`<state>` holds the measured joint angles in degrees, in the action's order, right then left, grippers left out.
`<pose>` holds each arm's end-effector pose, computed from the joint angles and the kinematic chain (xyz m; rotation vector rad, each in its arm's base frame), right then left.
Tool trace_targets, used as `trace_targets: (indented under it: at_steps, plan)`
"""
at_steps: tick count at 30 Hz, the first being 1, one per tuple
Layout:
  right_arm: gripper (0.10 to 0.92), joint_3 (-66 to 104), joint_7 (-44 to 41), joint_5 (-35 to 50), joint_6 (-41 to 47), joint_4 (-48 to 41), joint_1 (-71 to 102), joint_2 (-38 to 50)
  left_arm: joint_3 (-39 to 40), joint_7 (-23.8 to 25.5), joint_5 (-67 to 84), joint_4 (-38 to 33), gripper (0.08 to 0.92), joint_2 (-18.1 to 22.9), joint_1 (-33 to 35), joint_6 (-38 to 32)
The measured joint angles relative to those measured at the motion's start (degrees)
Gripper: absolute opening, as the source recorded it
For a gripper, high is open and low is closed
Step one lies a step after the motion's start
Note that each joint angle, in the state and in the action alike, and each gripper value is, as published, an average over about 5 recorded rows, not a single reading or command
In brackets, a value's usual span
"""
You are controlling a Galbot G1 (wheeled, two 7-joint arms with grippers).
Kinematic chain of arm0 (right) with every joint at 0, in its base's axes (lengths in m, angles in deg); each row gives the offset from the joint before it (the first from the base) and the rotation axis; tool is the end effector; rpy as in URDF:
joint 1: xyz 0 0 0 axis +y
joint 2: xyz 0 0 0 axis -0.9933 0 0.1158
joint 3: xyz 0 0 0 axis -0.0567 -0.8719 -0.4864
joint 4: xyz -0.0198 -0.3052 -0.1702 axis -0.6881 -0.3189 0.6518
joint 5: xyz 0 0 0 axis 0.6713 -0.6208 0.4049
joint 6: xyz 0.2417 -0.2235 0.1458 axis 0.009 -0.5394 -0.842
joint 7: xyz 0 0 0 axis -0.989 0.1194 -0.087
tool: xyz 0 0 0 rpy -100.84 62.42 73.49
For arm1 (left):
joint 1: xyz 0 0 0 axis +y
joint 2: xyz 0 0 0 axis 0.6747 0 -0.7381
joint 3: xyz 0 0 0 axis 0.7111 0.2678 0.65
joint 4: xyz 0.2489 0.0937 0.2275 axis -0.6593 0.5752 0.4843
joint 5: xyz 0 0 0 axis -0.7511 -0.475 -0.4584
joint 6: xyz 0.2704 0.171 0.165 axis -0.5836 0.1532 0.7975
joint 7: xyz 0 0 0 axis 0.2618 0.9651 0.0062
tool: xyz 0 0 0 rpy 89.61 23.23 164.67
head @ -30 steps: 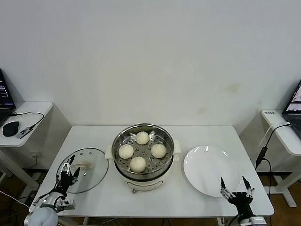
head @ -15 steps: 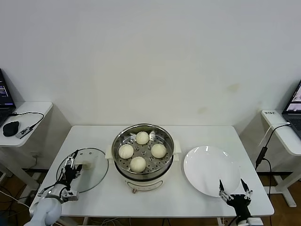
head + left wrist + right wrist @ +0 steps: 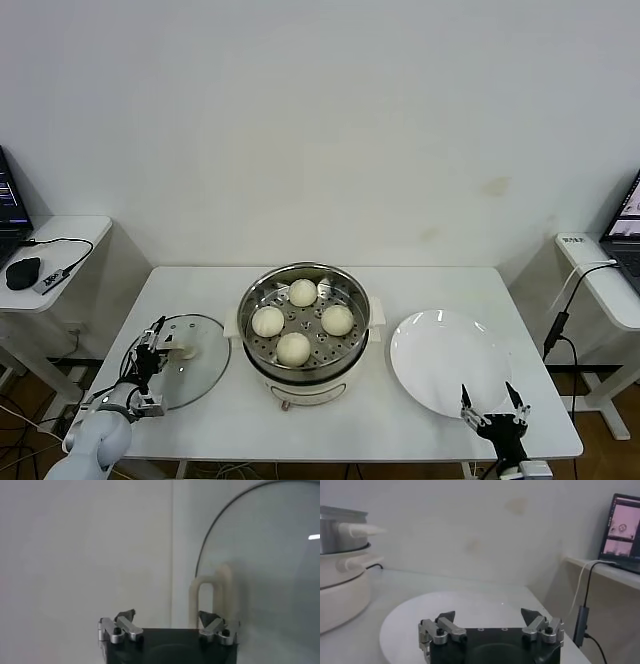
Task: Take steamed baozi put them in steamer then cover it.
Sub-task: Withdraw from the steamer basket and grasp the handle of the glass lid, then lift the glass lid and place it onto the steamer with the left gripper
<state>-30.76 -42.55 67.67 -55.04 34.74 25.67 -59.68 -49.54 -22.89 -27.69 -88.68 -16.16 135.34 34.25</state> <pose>0.1458 -0.1142 -0.3802 -0.1096 -2.9304 0.2031 0.3213 0.2220 -0.4198 -0.2179 -2.1332 -2.1205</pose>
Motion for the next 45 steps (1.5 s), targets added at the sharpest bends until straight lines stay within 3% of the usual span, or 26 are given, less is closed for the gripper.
trace_targets:
  at_steps: [16, 29, 45]
  plan:
    - [0.823, -0.58, -0.27, 0.09, -0.19, -0.29, -0.29, 0.79, -0.42, -3.74, 2.3, 0.84, 0.169, 0.75, 0.28, -1.18]
    - [0.823, -2.12, -0.2, -1.41, -1.07, -0.26, -0.13, 1.61, -7.02, -3.05, 5.06, -12.88, 0.149, -0.94, 9.03, 3.44]
    - [0.823, -3.56, -0.39, -4.65, -1.85, 0.37, 0.02, 1.46, -15.04, 7.69, 8.57, -40.13, 0.149, -5.34, 19.73, 14.95]
